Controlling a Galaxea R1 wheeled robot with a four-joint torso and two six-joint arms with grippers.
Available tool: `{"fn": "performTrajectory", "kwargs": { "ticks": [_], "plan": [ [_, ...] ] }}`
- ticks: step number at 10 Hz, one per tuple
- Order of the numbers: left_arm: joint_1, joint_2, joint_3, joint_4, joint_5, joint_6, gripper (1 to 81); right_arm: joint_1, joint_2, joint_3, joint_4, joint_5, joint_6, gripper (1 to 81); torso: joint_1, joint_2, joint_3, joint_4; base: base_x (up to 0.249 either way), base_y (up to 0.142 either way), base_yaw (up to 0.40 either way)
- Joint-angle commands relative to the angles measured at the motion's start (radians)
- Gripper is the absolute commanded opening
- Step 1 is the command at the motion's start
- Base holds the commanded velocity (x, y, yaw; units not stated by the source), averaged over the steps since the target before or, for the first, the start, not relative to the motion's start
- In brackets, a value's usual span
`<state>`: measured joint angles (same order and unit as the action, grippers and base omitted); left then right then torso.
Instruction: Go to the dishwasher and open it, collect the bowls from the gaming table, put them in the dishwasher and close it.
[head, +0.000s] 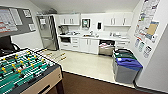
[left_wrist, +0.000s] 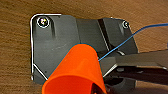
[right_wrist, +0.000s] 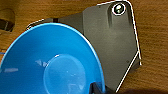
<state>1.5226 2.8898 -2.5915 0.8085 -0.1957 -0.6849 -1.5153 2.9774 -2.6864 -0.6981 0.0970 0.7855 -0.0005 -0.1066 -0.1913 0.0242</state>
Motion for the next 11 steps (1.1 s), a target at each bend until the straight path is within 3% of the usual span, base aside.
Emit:
{"fn": "performTrajectory", "kwargs": {
  "ticks": [1,3,11],
  "plan": [
    [-0.035,-0.01,0.002,0.009,0.035,-0.001,1.0,0.04,0.028,0.028,-0.031,0.007,-0.009,1.0,0.001,0.0,0.0,0.0,0.0,-0.178,0.0],
    [-0.035,-0.01,0.002,0.009,0.033,-0.001,1.0,0.04,0.03,0.028,-0.031,0.007,-0.009,1.0,0.001,0.0,0.0,0.0,0.0,-0.089,0.0],
    [-0.035,-0.012,0.005,0.011,0.033,-0.002,1.0,0.04,0.033,0.028,-0.032,0.006,-0.011,1.0,0.001,0.0,0.0,0.0,0.0,0.0,0.0]
  ]
}}
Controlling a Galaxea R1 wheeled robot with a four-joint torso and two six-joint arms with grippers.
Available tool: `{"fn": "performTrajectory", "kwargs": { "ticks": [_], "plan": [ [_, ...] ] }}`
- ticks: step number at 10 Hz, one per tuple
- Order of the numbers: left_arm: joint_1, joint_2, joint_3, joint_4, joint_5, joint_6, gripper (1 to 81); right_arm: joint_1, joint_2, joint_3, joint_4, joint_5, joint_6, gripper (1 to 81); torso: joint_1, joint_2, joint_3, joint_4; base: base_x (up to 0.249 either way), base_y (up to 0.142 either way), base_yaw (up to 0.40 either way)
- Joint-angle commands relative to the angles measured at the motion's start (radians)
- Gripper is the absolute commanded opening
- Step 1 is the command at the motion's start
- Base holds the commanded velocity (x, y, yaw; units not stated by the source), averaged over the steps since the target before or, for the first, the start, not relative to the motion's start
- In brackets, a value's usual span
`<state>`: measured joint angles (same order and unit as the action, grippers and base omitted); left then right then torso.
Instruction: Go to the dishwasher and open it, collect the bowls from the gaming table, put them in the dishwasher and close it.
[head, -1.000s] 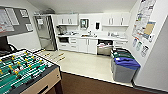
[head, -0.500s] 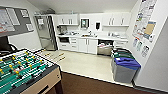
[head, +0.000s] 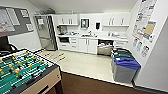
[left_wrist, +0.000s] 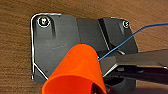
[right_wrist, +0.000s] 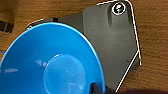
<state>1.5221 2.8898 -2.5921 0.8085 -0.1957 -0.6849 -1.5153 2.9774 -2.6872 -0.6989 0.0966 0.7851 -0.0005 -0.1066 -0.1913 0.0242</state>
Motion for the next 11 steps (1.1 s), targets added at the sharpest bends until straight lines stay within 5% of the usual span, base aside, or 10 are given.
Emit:
{"fn": "performTrajectory", "kwargs": {
  "ticks": [1,11],
  "plan": [
    [-0.035,-0.012,0.006,0.011,0.033,-0.002,1.0,0.042,0.033,0.029,-0.033,0.006,-0.01,1.0,0.001,0.0,0.0,0.0,0.0,0.0,0.0],
    [-0.035,-0.01,0.006,0.011,0.033,-0.001,1.0,0.039,0.033,0.026,-0.033,0.006,-0.01,1.0,0.001,-0.001,0.0,0.0,0.069,0.016,0.0]
  ]
}}
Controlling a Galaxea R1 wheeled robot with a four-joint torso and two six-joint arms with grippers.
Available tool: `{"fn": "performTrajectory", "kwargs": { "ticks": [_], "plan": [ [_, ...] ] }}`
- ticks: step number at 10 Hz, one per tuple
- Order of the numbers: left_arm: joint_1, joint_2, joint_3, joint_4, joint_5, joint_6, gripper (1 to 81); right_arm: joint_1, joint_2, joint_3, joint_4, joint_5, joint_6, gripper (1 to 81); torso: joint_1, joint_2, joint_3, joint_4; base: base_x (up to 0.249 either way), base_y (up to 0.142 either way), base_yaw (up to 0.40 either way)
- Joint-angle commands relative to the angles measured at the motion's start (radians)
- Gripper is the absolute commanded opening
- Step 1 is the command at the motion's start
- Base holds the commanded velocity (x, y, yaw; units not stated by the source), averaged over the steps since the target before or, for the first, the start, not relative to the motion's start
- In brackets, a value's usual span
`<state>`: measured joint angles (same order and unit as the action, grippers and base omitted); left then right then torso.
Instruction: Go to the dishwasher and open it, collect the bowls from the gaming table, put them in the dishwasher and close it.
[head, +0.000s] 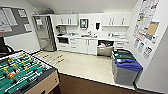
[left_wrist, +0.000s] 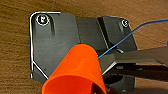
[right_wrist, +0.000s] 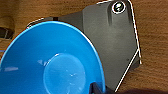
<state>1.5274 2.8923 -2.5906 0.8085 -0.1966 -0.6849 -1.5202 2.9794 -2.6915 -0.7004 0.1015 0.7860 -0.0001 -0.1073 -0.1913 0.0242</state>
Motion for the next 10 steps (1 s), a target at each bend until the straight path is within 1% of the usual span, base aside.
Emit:
{"fn": "performTrajectory", "kwargs": {
  "ticks": [1,3,10],
  "plan": [
    [-0.04,-0.014,0.006,0.011,0.032,-0.001,1.0,0.042,0.031,0.03,-0.031,0.003,-0.01,1.0,0.0,0.0,0.0,0.0,0.09,0.084,0.0],
    [-0.04,-0.013,0.006,0.011,0.032,-0.001,1.0,0.041,0.029,0.03,-0.031,0.001,-0.011,1.0,0.001,0.0,0.0,0.0,0.09,0.082,0.0],
    [-0.04,-0.014,0.006,0.011,0.032,-0.001,1.0,0.041,0.031,0.03,-0.031,0.001,-0.01,1.0,0.0,0.0,0.0,0.0,0.091,0.0,0.0]
  ]
}}
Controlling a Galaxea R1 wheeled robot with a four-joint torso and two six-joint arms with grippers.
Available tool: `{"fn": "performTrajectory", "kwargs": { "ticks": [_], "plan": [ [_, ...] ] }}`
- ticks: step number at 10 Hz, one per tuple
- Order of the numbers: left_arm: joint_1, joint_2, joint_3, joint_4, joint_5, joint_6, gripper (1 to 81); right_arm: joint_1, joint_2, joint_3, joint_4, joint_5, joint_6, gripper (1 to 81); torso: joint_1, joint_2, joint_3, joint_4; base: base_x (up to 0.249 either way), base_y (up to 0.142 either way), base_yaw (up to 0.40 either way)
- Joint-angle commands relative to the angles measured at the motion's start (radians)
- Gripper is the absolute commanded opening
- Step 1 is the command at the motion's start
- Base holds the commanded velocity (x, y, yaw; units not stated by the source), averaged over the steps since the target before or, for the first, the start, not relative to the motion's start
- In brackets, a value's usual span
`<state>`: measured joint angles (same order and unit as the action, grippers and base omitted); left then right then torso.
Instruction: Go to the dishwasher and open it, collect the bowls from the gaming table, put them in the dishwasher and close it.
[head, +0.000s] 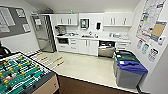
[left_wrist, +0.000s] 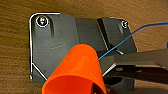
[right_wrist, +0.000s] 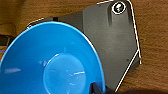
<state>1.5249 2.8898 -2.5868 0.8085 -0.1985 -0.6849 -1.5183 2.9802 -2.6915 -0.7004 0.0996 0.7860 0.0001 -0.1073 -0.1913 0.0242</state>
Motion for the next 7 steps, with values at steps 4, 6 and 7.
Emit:
{"fn": "performTrajectory", "kwargs": {
  "ticks": [4,6,7],
  "plan": [
    [-0.038,-0.013,0.002,0.011,0.034,-0.002,1.0,0.039,0.032,0.03,-0.031,0.003,-0.011,1.0,0.0,0.0,0.0,0.0,0.1,0.0,0.0],
    [-0.038,-0.012,0.002,0.011,0.034,-0.002,1.0,0.039,0.032,0.03,-0.031,0.003,-0.01,1.0,0.0,0.0,0.0,0.0,0.118,0.0,0.0],
    [-0.038,-0.013,0.002,0.011,0.034,-0.001,1.0,0.039,0.032,0.03,-0.031,0.003,-0.01,1.0,0.0,0.0,0.0,0.0,0.124,0.0,0.0]
  ]
}}
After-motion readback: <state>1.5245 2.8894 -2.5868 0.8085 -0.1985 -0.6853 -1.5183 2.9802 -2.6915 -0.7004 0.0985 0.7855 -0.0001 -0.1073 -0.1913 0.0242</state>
